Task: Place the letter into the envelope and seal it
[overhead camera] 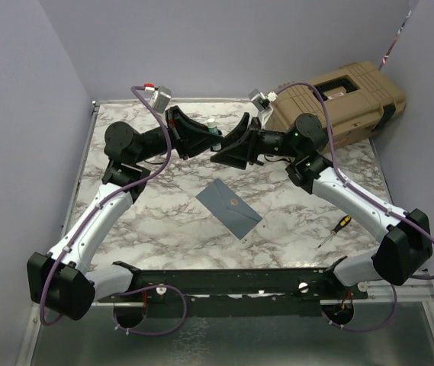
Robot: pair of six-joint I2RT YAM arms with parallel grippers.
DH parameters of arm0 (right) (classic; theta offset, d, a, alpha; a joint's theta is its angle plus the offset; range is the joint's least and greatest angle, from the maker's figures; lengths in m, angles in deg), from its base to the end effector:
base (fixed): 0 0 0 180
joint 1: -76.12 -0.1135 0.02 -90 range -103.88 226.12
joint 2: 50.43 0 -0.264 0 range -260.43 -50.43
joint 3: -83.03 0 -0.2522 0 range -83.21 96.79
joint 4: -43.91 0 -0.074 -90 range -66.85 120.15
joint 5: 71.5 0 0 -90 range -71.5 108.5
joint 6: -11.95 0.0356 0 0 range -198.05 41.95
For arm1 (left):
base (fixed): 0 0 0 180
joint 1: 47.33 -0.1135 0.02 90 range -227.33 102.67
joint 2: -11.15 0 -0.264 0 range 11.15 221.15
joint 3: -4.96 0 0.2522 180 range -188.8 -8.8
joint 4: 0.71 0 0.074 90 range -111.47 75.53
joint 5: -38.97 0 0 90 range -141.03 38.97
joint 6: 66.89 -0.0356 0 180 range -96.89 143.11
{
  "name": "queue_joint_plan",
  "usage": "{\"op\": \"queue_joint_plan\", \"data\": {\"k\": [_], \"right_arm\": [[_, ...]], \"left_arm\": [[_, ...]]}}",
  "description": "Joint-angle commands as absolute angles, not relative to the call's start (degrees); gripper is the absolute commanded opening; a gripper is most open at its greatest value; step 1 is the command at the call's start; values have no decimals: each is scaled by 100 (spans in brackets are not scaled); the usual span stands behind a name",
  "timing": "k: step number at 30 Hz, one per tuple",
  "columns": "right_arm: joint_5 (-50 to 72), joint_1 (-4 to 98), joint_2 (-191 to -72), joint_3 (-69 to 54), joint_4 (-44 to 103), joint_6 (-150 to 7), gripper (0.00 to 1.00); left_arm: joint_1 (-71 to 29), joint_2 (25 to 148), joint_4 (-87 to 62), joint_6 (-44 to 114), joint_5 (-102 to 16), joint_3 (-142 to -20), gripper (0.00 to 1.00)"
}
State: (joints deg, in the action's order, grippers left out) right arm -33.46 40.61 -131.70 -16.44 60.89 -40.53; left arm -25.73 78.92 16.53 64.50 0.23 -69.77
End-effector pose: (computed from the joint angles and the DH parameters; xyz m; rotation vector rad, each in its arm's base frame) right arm 0.2476 0.2111 0.3980 -0.8538 1.3665 1.6010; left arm 0.2299 -0.1209 0.4279 0.6553 1.3048 -1.4268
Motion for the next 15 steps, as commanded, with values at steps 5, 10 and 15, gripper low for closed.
{"op": "queue_joint_plan", "data": {"k": [5, 10, 15], "right_arm": [[-3090, 4061, -13152, -1611, 6137, -4048, 64], [-2930, 4062, -13114, -1671, 6106, -4029, 70], [-2837, 4062, -13098, -1663, 6234, -3944, 67]], "left_arm": [[-2545, 7742, 1780, 6538, -265, -6874, 0], [-2545, 7742, 1779, 6545, -339, -6857, 0], [-2545, 7776, 1779, 6579, -327, -6848, 0]]}}
